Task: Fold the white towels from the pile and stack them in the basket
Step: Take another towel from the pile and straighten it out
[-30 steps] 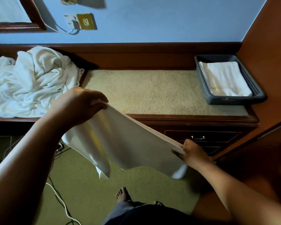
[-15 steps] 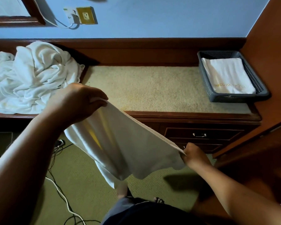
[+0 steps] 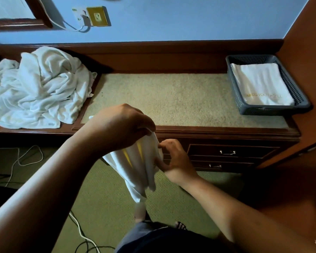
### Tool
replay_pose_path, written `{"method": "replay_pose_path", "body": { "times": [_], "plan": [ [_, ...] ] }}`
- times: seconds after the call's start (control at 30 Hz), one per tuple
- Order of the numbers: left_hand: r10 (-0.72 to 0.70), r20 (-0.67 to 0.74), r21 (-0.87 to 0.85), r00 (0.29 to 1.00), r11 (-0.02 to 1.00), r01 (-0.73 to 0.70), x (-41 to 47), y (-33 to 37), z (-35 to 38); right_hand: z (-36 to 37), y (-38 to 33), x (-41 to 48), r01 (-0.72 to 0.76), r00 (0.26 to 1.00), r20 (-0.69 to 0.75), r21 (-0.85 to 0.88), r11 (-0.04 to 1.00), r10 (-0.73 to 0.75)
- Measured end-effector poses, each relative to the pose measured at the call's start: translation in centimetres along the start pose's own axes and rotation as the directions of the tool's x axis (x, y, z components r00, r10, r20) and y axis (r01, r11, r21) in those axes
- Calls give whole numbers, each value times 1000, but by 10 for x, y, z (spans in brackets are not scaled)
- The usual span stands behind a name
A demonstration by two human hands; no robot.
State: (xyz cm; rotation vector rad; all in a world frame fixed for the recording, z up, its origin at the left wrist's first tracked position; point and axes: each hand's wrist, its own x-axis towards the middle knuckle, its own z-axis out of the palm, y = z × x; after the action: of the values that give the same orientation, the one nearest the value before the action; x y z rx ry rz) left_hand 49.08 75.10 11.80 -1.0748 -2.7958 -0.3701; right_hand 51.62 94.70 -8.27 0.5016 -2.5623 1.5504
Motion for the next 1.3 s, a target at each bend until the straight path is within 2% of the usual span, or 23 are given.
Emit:
{"method": "replay_pose_path", "body": {
  "times": [0.1,0.17,0.27,0.4,0.47,0.53,0.63,0.8,0.9,0.97,1.03,1.1,1.2,1.3],
  "plan": [
    [23,27,-12,999,1000,-22,6,3,-6,-1,0,6,-53,998,-10,41,998,54],
    [37,57,-37,998,999,-35,8,3,-10,-8,2,8,-104,992,81,75,992,98],
    [59,95,-79,994,996,-51,12,4,-14,-18,9,13,-73,978,203,138,988,44],
    [79,168,-98,983,993,-63,18,11,-16,-25,27,23,58,913,402,41,997,-70],
    [87,198,-99,976,993,-68,22,11,-17,-31,39,21,69,874,486,-89,994,-18],
    [46,232,-59,972,998,-33,23,5,-17,-44,54,17,-2,848,521,-182,983,98],
    [-36,305,38,952,999,26,20,-11,-11,-71,72,16,-53,898,413,-244,968,153],
    [-110,384,137,917,989,62,10,-25,7,-96,80,9,-124,970,178,-231,965,167],
    [-119,338,76,934,992,99,1,-28,11,-101,79,3,-204,974,57,-185,961,217],
    [-168,364,73,916,986,151,-3,-27,16,-101,80,1,-184,981,12,-223,957,191],
    [-247,420,187,873,965,183,-4,-27,25,-102,82,3,-166,986,-24,-293,942,166],
    [-301,415,277,859,941,196,-5,-31,28,-105,77,7,-168,986,-62,-351,921,157],
    [-368,267,273,891,915,296,-9,-43,25,-105,68,13,-126,992,-37,-469,874,124],
    [-335,18,223,942,920,323,-15,-54,19,-108,72,18,-333,940,-117,-522,786,320]
  ]
}}
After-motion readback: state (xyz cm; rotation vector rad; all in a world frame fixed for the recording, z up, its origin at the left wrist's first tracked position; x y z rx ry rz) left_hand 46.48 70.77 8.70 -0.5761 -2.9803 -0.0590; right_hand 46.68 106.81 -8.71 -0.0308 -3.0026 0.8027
